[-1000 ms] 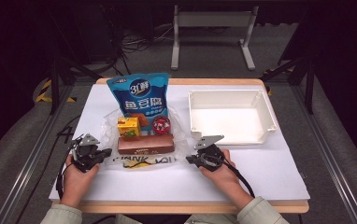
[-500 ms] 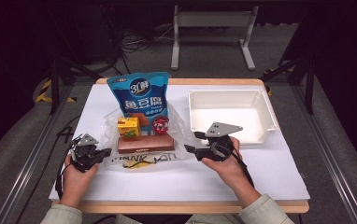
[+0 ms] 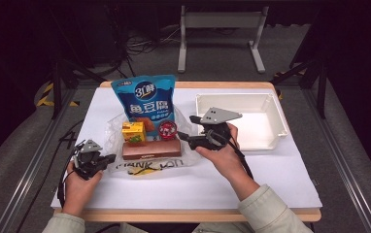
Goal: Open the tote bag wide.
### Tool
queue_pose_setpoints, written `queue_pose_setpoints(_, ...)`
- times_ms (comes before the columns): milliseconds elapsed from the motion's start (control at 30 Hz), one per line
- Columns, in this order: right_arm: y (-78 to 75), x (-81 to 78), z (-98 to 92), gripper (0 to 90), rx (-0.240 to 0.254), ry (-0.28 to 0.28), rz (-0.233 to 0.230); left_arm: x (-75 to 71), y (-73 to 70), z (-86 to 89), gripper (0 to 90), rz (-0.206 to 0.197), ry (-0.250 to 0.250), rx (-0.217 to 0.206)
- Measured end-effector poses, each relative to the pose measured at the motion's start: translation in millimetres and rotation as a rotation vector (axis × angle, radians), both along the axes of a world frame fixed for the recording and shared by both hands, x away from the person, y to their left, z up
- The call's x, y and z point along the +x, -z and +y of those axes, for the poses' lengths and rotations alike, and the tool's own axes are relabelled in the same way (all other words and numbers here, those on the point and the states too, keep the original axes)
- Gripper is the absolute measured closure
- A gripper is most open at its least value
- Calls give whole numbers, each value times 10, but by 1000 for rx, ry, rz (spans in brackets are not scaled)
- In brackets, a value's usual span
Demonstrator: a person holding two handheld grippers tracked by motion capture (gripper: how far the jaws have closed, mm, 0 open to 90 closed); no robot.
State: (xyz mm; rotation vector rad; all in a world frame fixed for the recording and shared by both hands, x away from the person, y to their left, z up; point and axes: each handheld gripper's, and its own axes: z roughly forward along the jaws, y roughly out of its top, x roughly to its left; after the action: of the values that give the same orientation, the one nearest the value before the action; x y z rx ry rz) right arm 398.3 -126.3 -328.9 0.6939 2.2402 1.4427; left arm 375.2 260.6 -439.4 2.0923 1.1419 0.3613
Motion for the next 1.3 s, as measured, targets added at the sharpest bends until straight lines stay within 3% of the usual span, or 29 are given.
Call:
queue_pose_setpoints(33,7,13,13,477,-14,2,-3,-4,1,4,896,0,-3,-8)
queue_pose_setpoints(67,7,13,13,477,-14,2,-3,-4,1,4,896,0,-3,-8)
queue_pose_setpoints(100,38,19,19,626,-34,16,-17,-6,0,6,896,0,-3,-9)
queue_pose_setpoints(267,217,37,1,890,-74,13,36,-8,-2,11,896,-1,-4,-9)
queue_pose_setpoints(533,447,29,-51,900,-84,10,90,-4,-8,1,896,-9,-6,-13)
queue_pose_setpoints(933,776,138,-2,900,-204,19,196,31,3,4,896,-13,-9,-15)
queue_pose_setpoints(1300,1040,257,1,900,-283,32,312,65,32,8,893,-8,-20,-18)
